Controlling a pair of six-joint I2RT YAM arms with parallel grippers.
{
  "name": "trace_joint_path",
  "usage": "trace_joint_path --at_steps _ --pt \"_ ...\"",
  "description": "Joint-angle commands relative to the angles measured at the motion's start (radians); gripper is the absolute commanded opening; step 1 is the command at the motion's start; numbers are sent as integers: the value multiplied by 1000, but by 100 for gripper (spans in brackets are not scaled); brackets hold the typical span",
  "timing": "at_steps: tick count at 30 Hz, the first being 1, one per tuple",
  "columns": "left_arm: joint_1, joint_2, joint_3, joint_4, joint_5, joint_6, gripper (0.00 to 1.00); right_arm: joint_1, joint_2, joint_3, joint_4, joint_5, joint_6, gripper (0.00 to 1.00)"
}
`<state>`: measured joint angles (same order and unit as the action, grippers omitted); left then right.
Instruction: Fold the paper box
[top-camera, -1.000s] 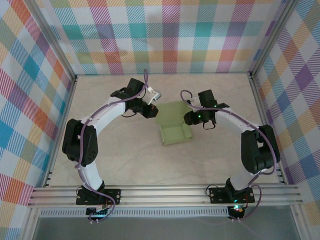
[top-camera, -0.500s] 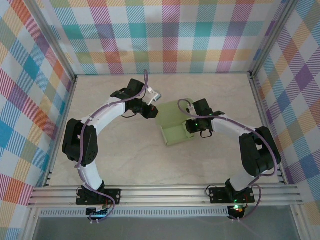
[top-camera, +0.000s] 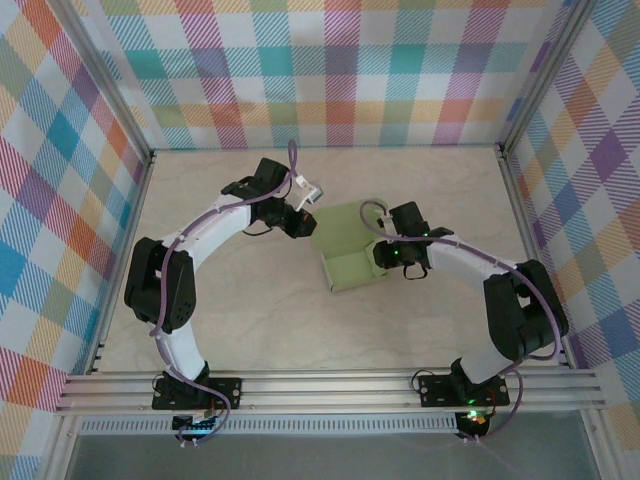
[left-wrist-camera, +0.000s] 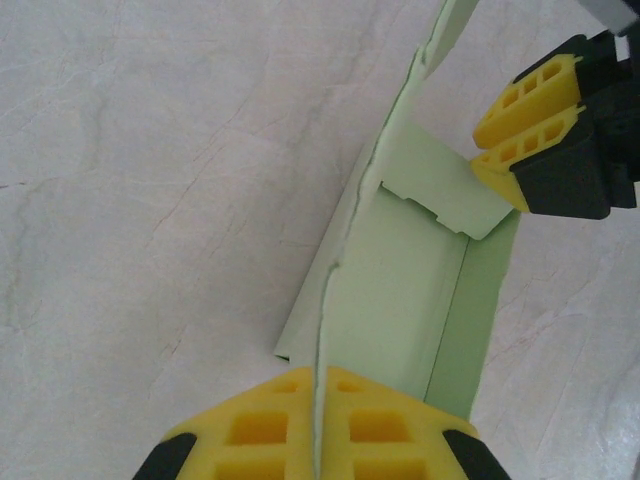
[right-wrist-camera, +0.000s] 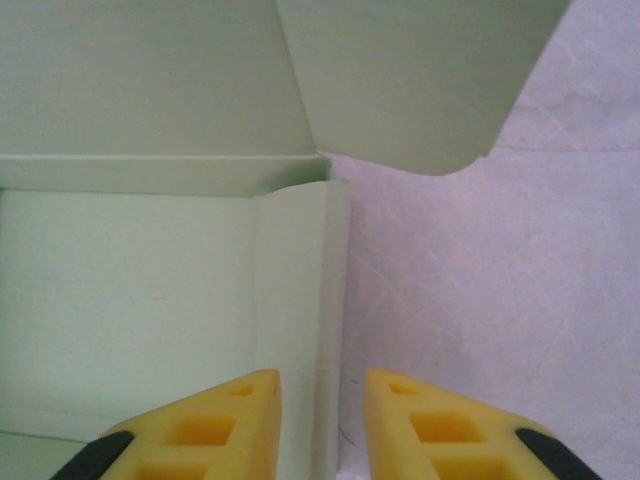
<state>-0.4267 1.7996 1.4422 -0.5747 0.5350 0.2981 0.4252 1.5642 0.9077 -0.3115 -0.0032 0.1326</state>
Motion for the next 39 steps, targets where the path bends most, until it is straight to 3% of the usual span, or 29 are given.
trace_joint_path --at_steps 1,5,13,25,27,29,39 --pt "13 -5 4 -22 28 21 0 -5 39 24 -6 3 42 24" --pt "16 -1 7 -27 31 26 0 -5 57 19 8 -7 61 17" --pt "16 9 17 -31 45 24 0 0 81 32 -28 22 78 13" --pt "17 13 21 -30 50 19 0 99 149 85 -91 249 110 13" --pt "17 14 22 -33 51 22 0 114 158 90 -95 280 113 10" --pt "17 15 23 -33 50 22 0 124 164 94 -102 309 120 0" --pt "17 15 26 -31 52 19 0 172 247 91 -119 404 167 0"
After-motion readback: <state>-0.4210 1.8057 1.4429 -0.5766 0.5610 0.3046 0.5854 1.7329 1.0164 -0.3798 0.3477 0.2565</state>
